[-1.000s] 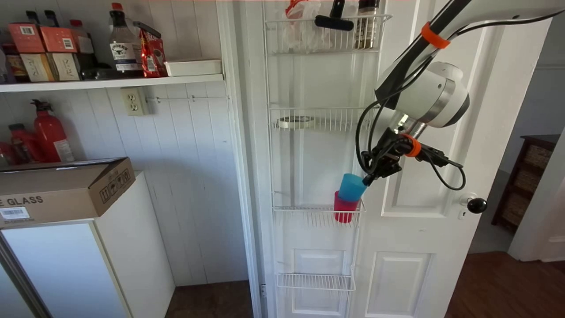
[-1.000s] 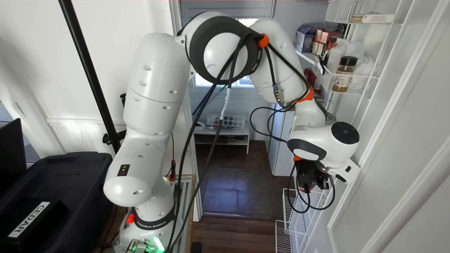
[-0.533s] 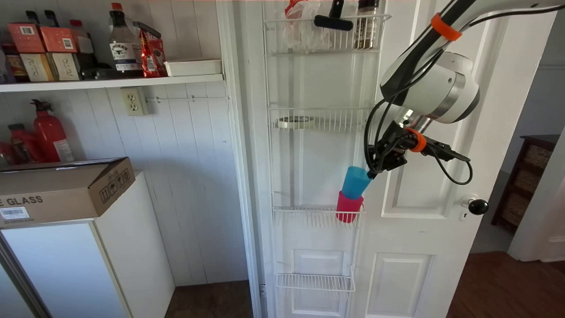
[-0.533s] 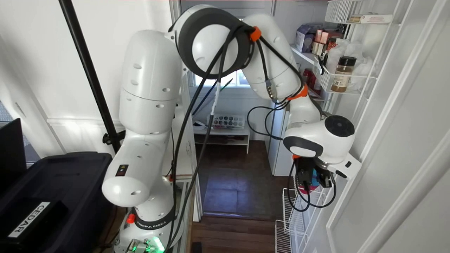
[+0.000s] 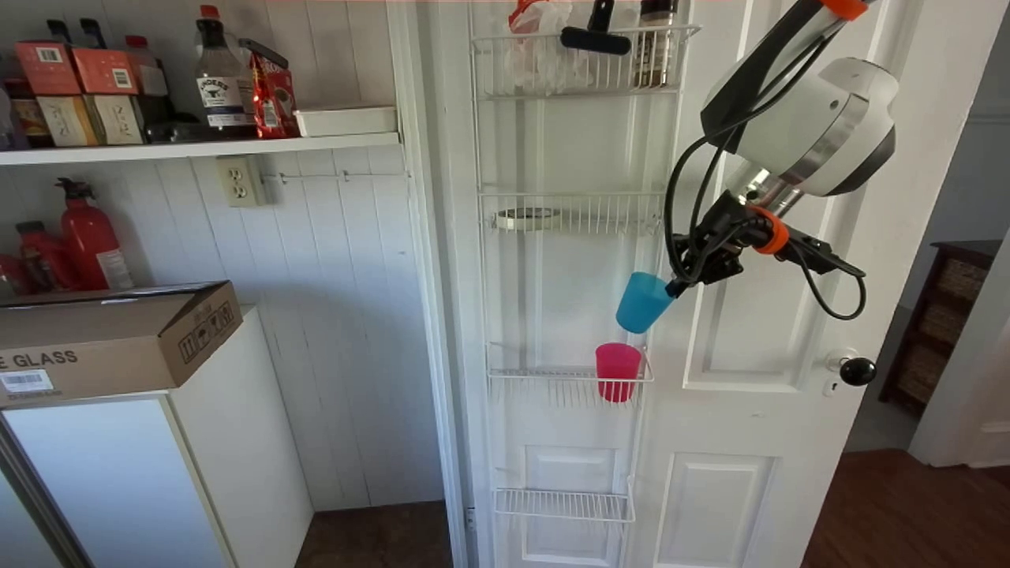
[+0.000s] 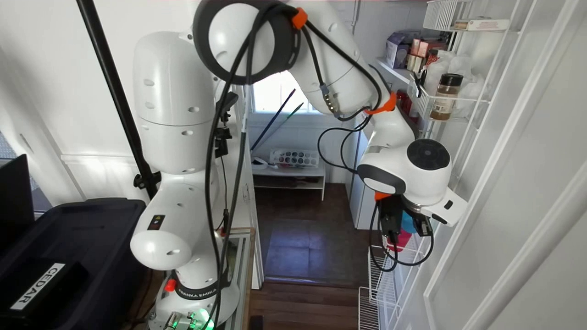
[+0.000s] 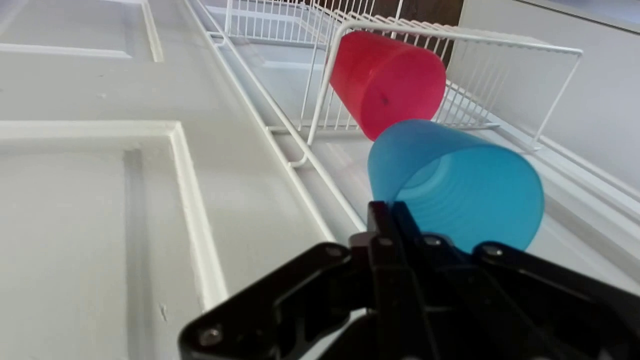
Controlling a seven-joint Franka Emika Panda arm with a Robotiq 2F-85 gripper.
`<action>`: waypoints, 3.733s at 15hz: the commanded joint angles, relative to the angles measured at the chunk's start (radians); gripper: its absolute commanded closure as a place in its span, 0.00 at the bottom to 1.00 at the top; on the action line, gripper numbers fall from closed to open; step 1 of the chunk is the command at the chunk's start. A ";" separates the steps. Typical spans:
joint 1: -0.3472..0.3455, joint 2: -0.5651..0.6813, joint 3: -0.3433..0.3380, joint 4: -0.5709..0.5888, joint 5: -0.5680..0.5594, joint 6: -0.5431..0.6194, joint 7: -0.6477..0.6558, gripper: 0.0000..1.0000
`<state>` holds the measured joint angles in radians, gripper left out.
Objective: Pick up the blue cup and put it on the second white rack from the top on the door
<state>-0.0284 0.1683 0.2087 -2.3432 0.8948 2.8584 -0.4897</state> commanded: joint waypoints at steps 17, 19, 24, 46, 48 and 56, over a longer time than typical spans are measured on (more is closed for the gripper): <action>-0.054 -0.383 -0.157 -0.273 -0.156 -0.265 -0.120 0.99; -0.049 -0.420 -0.210 -0.254 -0.190 -0.329 -0.135 0.99; -0.019 -0.495 -0.327 -0.185 -0.185 -0.495 -0.180 0.99; 0.047 -0.386 -0.352 0.151 0.019 -0.750 -0.232 0.99; 0.041 -0.350 -0.340 0.180 0.026 -0.747 -0.214 0.99; 0.042 -0.256 -0.280 0.277 -0.050 -0.747 -0.087 0.99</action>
<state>0.0189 -0.1266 -0.1013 -2.1244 0.8856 2.1216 -0.6505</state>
